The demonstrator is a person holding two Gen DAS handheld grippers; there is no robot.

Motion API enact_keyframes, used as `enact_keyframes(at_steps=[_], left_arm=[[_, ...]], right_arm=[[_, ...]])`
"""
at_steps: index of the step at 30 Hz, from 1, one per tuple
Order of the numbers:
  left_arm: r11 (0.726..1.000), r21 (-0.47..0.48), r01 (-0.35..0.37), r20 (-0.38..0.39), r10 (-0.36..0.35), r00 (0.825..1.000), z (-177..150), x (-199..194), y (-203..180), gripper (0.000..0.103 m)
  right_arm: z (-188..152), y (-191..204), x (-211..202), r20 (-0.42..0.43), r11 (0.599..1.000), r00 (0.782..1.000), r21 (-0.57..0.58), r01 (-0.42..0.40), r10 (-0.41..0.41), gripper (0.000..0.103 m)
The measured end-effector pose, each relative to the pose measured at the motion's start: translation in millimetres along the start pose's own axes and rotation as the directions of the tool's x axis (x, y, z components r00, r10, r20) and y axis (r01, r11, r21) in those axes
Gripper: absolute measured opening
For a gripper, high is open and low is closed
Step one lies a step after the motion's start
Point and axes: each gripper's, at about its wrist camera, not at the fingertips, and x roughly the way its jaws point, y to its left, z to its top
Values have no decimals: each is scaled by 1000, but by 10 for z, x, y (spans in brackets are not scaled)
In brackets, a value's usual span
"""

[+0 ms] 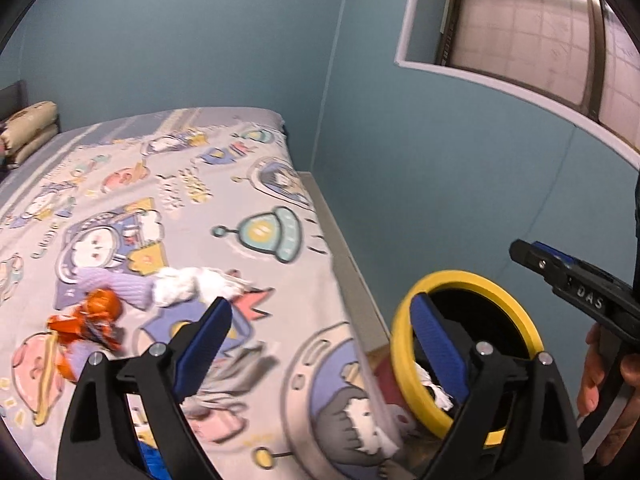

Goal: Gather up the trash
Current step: 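Move both tools back over the bed toward the remaining trash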

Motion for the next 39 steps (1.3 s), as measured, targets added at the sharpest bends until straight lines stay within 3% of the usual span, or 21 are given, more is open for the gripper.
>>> enact_keyframes(at_steps=[6,19,30,39], left_arm=[[996,-12,-89,33,89,995,1,-251,413,89],[967,-111,-230,14,233,972,-211,-604,1318,91],[946,-163,-281,-37,279,960,-505,-554,1770,91],[928,-204,-311,-112,294,949,-785,-301,2079,91]], right_arm=[[42,382,-6,2,998,999,-44,-54,54,44],[-61,1231,148,-61,979,983,-102,-178,172,44],[-351,1741,488,-158,964,964,-123,-236,215,44],[-615,1911,871,-233,962,948,-116,-248,216,44]])
